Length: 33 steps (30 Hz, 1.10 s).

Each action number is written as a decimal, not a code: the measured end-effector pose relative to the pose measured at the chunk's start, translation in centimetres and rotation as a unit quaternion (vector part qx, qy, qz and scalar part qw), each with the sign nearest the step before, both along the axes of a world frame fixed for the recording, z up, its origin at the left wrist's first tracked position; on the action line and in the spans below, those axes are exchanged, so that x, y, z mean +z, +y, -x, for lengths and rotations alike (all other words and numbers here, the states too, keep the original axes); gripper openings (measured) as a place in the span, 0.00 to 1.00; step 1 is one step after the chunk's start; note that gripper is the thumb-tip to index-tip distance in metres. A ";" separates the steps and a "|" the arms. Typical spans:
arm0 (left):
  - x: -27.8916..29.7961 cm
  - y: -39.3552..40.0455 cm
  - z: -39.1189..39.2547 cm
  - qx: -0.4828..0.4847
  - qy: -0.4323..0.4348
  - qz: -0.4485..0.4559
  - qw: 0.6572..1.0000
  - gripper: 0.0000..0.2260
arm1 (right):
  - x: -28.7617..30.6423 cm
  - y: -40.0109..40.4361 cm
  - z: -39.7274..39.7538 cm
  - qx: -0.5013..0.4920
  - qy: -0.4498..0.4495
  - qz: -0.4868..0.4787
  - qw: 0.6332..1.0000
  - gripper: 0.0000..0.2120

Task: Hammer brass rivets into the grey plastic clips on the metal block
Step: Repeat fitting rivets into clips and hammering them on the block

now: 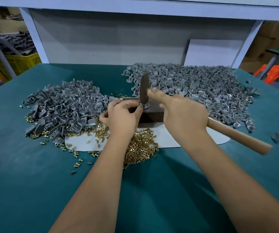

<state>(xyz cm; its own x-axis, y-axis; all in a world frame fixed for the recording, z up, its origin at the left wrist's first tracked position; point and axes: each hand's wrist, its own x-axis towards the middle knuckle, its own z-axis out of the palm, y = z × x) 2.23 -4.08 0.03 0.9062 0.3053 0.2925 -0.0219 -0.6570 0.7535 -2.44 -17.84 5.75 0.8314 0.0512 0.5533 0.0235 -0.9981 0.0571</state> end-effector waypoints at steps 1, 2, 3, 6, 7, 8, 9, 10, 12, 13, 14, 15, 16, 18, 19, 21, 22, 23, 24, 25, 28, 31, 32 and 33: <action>0.0 0.0 0.0 -0.001 0.005 -0.003 1.000 0.07 | 0.0 -0.2 -0.3 0.005 0.004 -0.001 1.000 0.25; 0.0 0.1 0.0 -0.002 0.004 0.001 1.000 0.07 | 0.3 -0.4 -0.7 0.006 -0.007 -0.006 1.000 0.24; 0.1 0.1 0.1 -0.006 0.000 0.006 1.000 0.07 | 0.7 -0.5 -1.0 0.002 -0.023 -0.022 0.999 0.23; 0.1 0.0 0.2 -0.027 -0.012 0.014 0.999 0.05 | 0.7 -1.1 -2.5 -0.022 -0.043 -0.121 0.991 0.22; 0.2 0.1 0.3 -0.035 -0.011 0.020 0.999 0.04 | 0.3 -1.4 -2.8 -0.041 -0.033 -0.145 0.988 0.21; 0.2 0.1 0.3 -0.041 -0.007 0.029 0.999 0.04 | -0.3 -1.7 -3.0 -0.061 -0.018 -0.160 0.985 0.21; 0.3 0.2 0.2 -0.048 -0.002 0.043 0.998 0.04 | -0.9 -2.0 -3.0 -0.076 0.003 -0.170 0.983 0.20; 0.3 0.2 0.2 -0.055 0.000 0.059 0.997 0.04 | -1.5 -2.4 -3.0 -0.087 0.026 -0.176 0.980 0.20; 0.5 0.2 0.2 -0.073 -0.001 0.092 0.993 0.06 | -2.5 -3.1 -2.9 -0.106 0.062 -0.180 0.976 0.19; 0.6 0.2 0.2 -0.080 -0.004 0.104 0.991 0.08 | -2.8 -3.5 -2.9 -0.115 0.067 -0.178 0.975 0.18; 0.7 0.3 0.2 -0.085 -0.008 0.112 0.990 0.09 | -3.0 -3.8 -3.0 -0.125 0.067 -0.177 0.974 0.18; 0.7 0.3 0.3 -0.090 -0.012 0.120 0.989 0.09 | -3.3 -4.1 -3.1 -0.133 0.066 -0.175 0.973 0.17; 0.8 0.3 0.4 -0.095 -0.015 0.126 0.987 0.09 | -3.5 -4.2 -3.1 -0.136 0.067 -0.174 0.973 0.17; 0.9 0.4 0.5 -0.105 -0.018 0.134 0.985 0.08 | -4.2 -4.4 -3.2 -0.133 0.081 -0.170 0.973 0.14; 1.0 0.4 0.6 -0.110 -0.021 0.139 0.984 0.08 | -4.5 -4.4 -3.3 -0.132 0.090 -0.166 0.973 0.13; 1.0 0.5 0.7 -0.117 -0.029 0.145 0.982 0.08 | -4.7 -4.4 -3.4 -0.131 0.102 -0.164 0.972 0.10; 1.1 0.5 0.8 -0.117 -0.032 0.140 0.983 0.08 | -4.6 -4.4 -3.4 -0.134 0.105 -0.162 0.972 0.11; 1.1 0.5 0.9 -0.113 -0.036 0.128 0.985 0.08 | -4.6 -4.4 -3.3 -0.139 0.108 -0.153 0.972 0.11; 1.1 0.5 0.9 -0.104 -0.041 0.110 0.988 0.08 | -4.5 -4.3 -3.3 -0.146 0.103 -0.139 0.974 0.11; 1.0 0.6 0.9 -0.093 -0.046 0.089 0.991 0.08 | -4.4 -4.3 -3.2 -0.149 0.087 -0.126 0.977 0.11; 0.7 0.6 0.8 -0.073 -0.056 0.024 0.995 0.06 | -3.9 -2.9 -3.1 -0.057 -0.004 -0.183 0.981 0.11; 0.5 0.5 0.5 -0.071 -0.054 -0.008 0.996 0.06 | -3.0 -0.1 -3.7 0.098 0.021 -0.302 0.948 0.09; 0.4 0.6 0.5 -0.071 -0.058 -0.013 0.996 0.05 | -2.9 0.9 -4.1 0.128 0.051 -0.313 0.940 0.08; 0.4 0.6 0.4 -0.070 -0.063 -0.019 0.995 0.04 | -2.9 1.6 -4.5 0.143 0.076 -0.308 0.937 0.08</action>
